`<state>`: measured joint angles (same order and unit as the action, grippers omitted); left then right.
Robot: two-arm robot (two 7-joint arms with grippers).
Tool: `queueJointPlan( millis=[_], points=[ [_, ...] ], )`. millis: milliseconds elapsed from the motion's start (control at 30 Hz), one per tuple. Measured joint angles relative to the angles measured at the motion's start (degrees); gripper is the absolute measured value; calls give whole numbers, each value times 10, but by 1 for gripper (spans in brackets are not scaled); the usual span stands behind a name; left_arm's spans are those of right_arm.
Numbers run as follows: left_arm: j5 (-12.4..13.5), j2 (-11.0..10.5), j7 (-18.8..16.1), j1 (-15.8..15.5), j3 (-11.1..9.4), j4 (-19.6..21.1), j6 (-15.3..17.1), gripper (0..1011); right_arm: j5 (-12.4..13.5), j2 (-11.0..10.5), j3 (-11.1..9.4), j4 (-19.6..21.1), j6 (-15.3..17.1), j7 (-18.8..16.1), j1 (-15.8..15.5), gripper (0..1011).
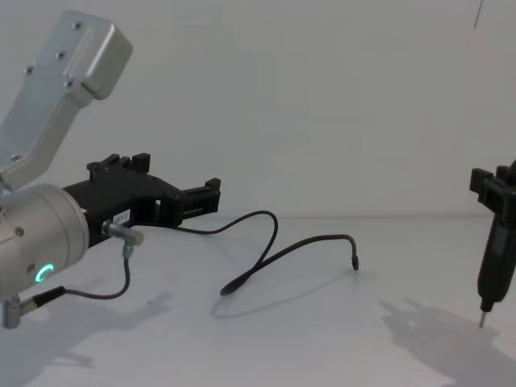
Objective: Pick up the data cable with the one hand.
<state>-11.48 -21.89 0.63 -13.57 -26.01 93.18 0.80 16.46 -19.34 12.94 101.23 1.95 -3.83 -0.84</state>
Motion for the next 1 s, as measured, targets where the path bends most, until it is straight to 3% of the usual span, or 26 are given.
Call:
queueJointPlan(
  millis=[667,1000],
  points=[
    [0,0,0,0,0,0,0,1001,0,0,0,0,0,0,0,251],
    [-5,-9,32,-4,-4,-2,-8,1001,0,0,0,0,0,0,0,251]
  ],
)
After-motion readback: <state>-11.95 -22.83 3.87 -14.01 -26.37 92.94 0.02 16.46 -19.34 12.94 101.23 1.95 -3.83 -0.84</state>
